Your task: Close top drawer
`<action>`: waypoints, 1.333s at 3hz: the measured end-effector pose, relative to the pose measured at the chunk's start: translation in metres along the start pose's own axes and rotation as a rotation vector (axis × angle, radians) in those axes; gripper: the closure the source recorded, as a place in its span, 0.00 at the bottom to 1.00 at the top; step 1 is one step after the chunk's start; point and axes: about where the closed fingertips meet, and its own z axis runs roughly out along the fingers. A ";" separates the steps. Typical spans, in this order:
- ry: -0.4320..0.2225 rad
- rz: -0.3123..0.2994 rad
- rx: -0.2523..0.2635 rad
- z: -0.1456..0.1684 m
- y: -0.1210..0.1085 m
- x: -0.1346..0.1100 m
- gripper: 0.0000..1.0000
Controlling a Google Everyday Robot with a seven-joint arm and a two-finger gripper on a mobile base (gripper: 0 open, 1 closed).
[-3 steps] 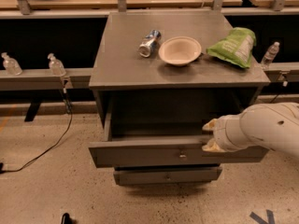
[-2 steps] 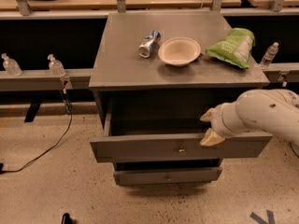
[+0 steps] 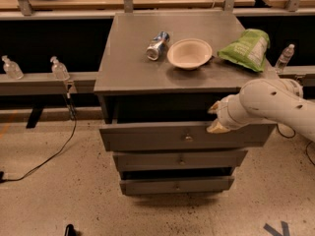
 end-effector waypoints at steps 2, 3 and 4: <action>0.001 0.006 0.017 0.016 -0.035 -0.004 0.48; -0.014 0.011 0.024 0.012 -0.034 -0.005 0.48; -0.045 0.006 0.008 0.006 -0.012 -0.008 0.49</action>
Offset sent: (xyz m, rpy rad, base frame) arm 0.0610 0.0040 0.0126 0.0073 -0.0301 -0.0187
